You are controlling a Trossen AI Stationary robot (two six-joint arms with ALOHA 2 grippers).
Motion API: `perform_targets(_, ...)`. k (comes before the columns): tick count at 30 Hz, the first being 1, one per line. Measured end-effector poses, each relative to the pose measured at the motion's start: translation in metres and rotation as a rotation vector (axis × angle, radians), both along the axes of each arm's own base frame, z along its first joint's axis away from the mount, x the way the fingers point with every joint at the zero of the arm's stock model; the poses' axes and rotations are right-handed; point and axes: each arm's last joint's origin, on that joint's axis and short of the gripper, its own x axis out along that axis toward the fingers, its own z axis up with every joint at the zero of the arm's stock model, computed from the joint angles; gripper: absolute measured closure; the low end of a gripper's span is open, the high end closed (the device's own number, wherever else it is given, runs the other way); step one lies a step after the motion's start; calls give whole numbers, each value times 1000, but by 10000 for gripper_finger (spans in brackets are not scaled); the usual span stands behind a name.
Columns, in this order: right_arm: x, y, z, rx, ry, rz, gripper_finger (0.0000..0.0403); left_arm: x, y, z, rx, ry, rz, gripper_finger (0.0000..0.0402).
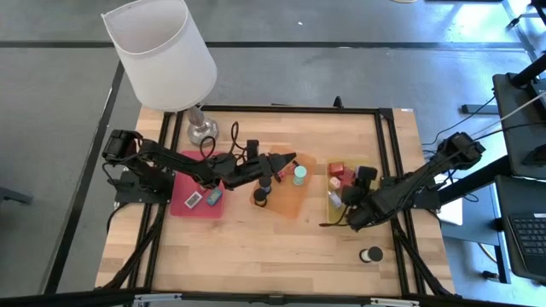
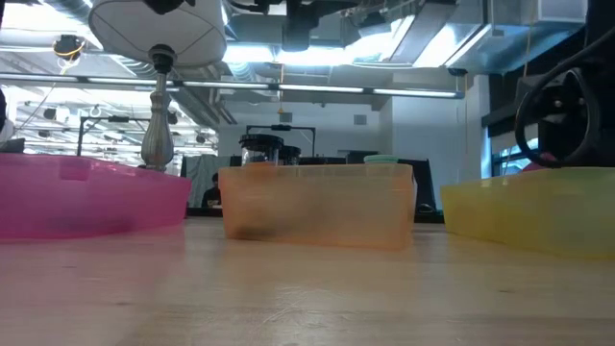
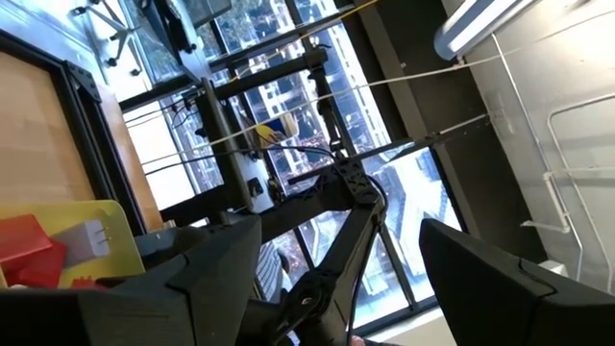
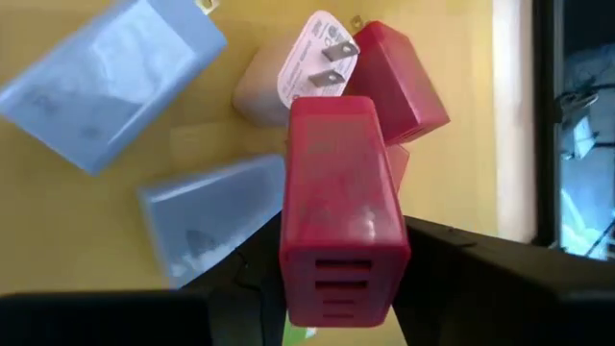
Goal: Pick & Place Office items
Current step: Put the red charger adapter into the yellow bin, then put the white hourglass into the yellow bin
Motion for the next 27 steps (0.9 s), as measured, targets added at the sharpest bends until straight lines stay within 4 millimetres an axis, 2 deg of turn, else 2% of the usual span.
perform_targets(14,4,6,1,142,-67,-160,184,0,-1,0,-6,-3,-9,122)
perform_targets(21,25,16,43,199,-131,-175,150,0,-1,0,-9,-4,-9,122)
perform_targets(27,39,26,88,349,-123,-162,142,0,-1,0,-9,-4,-9,122)
